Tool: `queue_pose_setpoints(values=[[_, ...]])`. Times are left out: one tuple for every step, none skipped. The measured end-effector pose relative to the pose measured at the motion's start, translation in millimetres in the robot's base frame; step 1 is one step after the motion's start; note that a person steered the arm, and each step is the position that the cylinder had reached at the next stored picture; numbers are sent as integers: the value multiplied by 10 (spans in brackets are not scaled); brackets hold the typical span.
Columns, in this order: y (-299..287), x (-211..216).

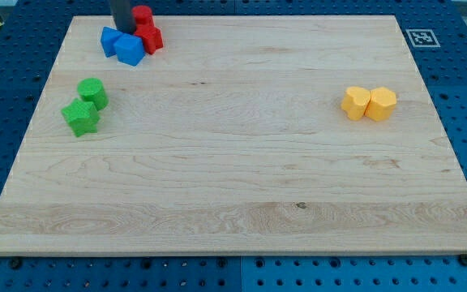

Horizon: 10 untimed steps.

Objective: Slide the red star to the bottom right of the board

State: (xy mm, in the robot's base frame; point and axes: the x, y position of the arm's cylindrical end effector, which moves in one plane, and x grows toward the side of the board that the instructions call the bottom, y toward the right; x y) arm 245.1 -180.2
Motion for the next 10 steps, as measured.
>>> queue_pose_setpoints(values=[[386, 0], [654, 46], [886, 181], [1165, 379], [1266, 797], [1265, 1242], [1265, 1679], [1284, 2011], [1337, 2304], [1553, 2565]])
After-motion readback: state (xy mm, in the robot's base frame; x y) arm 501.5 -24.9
